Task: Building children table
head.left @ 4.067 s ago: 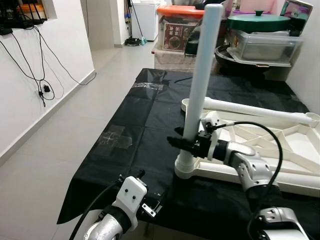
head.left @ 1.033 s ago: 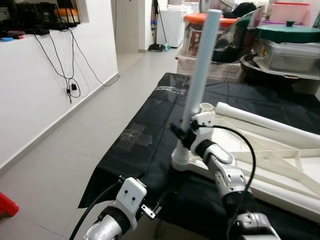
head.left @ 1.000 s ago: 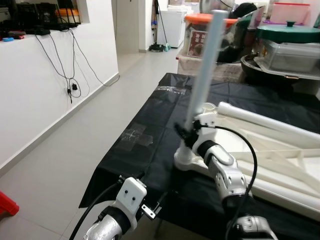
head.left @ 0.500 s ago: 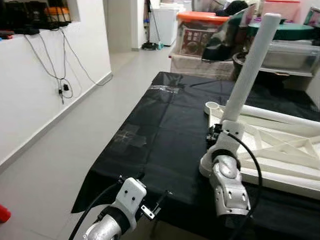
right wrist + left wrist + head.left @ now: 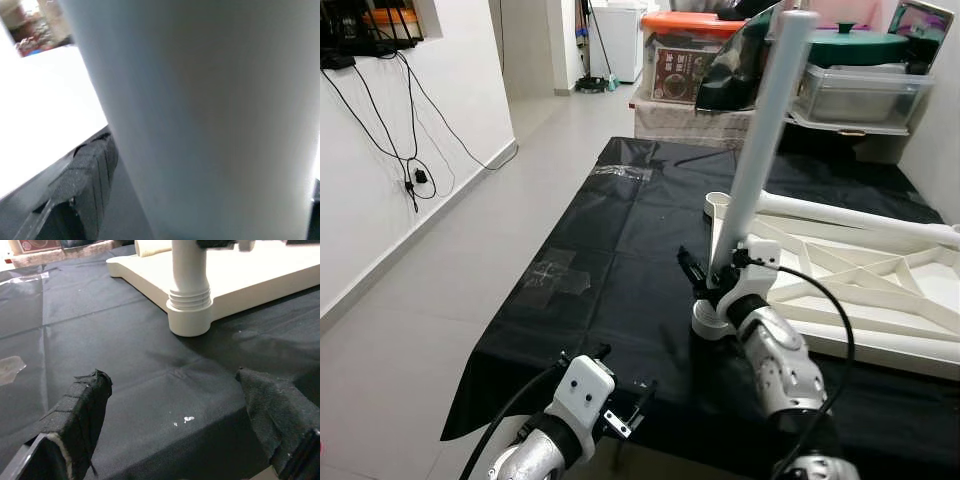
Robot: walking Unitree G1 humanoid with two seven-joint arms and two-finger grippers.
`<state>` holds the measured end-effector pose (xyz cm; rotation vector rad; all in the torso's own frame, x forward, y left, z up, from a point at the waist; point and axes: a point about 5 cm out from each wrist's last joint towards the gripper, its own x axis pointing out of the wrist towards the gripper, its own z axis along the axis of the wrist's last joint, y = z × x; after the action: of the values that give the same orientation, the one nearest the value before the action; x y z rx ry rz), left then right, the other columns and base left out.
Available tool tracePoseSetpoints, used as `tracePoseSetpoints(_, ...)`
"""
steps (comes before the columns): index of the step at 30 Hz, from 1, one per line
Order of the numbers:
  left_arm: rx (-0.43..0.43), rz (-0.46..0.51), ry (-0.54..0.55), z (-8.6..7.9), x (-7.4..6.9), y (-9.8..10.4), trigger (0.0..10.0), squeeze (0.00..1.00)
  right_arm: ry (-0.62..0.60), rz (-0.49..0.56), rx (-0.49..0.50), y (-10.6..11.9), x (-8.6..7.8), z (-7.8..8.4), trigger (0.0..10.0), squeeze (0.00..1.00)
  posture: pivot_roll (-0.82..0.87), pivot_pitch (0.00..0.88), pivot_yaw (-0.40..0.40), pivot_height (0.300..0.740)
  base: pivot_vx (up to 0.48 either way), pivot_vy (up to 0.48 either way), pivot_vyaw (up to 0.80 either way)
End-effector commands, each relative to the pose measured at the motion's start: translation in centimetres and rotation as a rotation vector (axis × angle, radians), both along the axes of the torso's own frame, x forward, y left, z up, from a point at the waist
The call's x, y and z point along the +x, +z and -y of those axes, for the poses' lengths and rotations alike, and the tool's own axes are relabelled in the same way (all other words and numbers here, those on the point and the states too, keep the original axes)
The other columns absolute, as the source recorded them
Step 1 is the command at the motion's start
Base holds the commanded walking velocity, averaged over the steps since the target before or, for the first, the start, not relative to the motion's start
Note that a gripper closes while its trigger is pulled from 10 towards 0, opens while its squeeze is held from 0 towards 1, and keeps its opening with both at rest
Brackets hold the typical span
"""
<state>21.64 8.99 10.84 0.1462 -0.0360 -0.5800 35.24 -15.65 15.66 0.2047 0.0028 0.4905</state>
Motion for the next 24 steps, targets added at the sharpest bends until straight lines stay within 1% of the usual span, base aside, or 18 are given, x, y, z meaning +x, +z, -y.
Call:
tracePoseSetpoints(1,0.004,-0.006,-0.01,0.1,-0.1,-0.3,10.0,0.0,0.17,-0.019,0.013,0.2,0.1,-1.6,10.0,0.0,0.15,0.0,-0.045,0.74,0.0,0.0,0.0)
tracePoseSetpoints(2,0.005,-0.006,-0.011,0.1,-0.1,-0.3,10.0,0.0,0.291,-0.027,0.002,0.8,0.3,-1.5,10.0,0.0,0.16,0.0,-0.049,0.74,0.0,0.0,0.0)
tracePoseSetpoints(3,0.005,-0.006,-0.011,0.1,-0.1,-0.3,10.0,0.0,0.291,-0.027,0.002,0.8,0.3,-1.5,10.0,0.0,0.16,0.0,-0.049,0.74,0.0,0.0,0.0)
tracePoseSetpoints(4,0.005,-0.005,-0.012,0.1,-0.1,-0.3,10.0,0.0,0.398,-0.028,-0.023,1.3,0.5,-1.6,10.0,0.0,0.16,0.0,-0.049,0.74,0.0,0.0,0.0)
tracePoseSetpoints(5,0.006,-0.005,-0.012,0.1,-0.1,-0.3,10.0,0.0,0.468,-0.026,-0.037,1.6,0.6,-1.8,10.0,0.0,0.16,0.0,-0.054,0.74,0.0,0.0,0.0)
tracePoseSetpoints(7,0.006,-0.005,-0.012,0.1,-0.1,-0.3,10.0,0.0,0.468,-0.026,-0.037,1.6,0.6,-1.8,10.0,0.0,0.16,0.0,-0.054,0.74,0.0,0.0,0.0)
tracePoseSetpoints(9,0.007,-0.005,-0.009,0.2,-0.2,-0.3,10.0,0.0,0.603,-0.03,-0.075,1.7,0.5,-2.5,10.0,0.0,0.18,0.0,-0.062,0.74,0.0,0.0,0.0)
tracePoseSetpoints(11,0.007,-0.005,-0.009,0.2,-0.2,-0.3,10.0,0.0,0.603,-0.03,-0.075,1.7,0.5,-2.5,10.0,0.0,0.18,0.0,-0.062,0.74,0.0,0.0,0.0)
tracePoseSetpoints(12,0.008,-0.005,-0.009,0.2,-0.2,-0.4,10.0,0.0,0.669,-0.026,-0.095,1.7,0.3,-2.9,10.0,0.0,0.18,0.0,-0.063,0.74,0.0,0.0,0.0)
tracePoseSetpoints(13,0.008,-0.005,-0.009,0.2,-0.2,-0.4,10.0,0.0,0.669,-0.026,-0.095,1.7,0.3,-2.9,10.0,0.0,0.18,0.0,-0.063,0.74,0.0,0.0,0.0)
tracePoseSetpoints(15,0.009,-0.005,-0.01,0.2,-0.3,-0.4,10.0,0.0,0.792,-0.024,-0.097,1.6,0.0,-3.8,10.0,0.0,0.18,0.0,-0.066,0.74,0.0,0.0,0.0)
tracePoseSetpoints(16,0.009,-0.005,-0.01,0.2,-0.3,-0.4,10.0,0.0,0.792,-0.024,-0.097,1.6,0.0,-3.8,10.0,0.0,0.18,0.0,-0.066,0.74,0.0,0.0,0.0)
tracePoseSetpoints(17,0.01,-0.006,-0.012,0.2,-0.3,-0.4,10.0,0.0,0.837,-0.023,-0.091,1.5,-0.2,-4.2,9.8,0.0,0.18,0.0,-0.065,0.74,0.0,0.0,0.0)
tracePoseSetpoints(18,0.011,-0.006,-0.013,0.3,-0.3,-0.4,10.0,0.0,0.826,-0.02,-0.104,1.2,-0.1,-4.7,0.0,0.0,0.18,0.0,-0.066,0.74,0.0,0.0,0.0)
tracePoseSetpoints(20,0.011,-0.006,-0.013,0.3,-0.3,-0.4,10.0,0.0,0.826,-0.02,-0.104,1.2,-0.1,-4.7,0.0,0.0,0.18,0.0,-0.066,0.74,0.0,0.0,0.0)
tracePoseSetpoints(21,0.011,-0.006,-0.014,0.3,-0.3,-0.4,10.0,0.0,0.784,-0.019,-0.132,0.8,0.1,-5.0,0.0,0.0,0.18,0.0,-0.066,0.74,0.0,0.0,0.0)
tracePoseSetpoints(22,0.011,-0.006,-0.014,0.3,-0.3,-0.4,10.0,0.0,0.784,-0.019,-0.132,0.8,0.1,-5.0,0.0,0.0,0.18,0.0,-0.066,0.74,0.0,0.0,0.0)
tracePoseSetpoints(24,0.011,-0.006,-0.013,0.3,-0.3,-0.4,10.0,0.0,0.658,-0.015,-0.149,0.4,0.8,-5.1,0.0,0.0,0.18,0.0,-0.066,0.74,0.0,0.0,0.0)
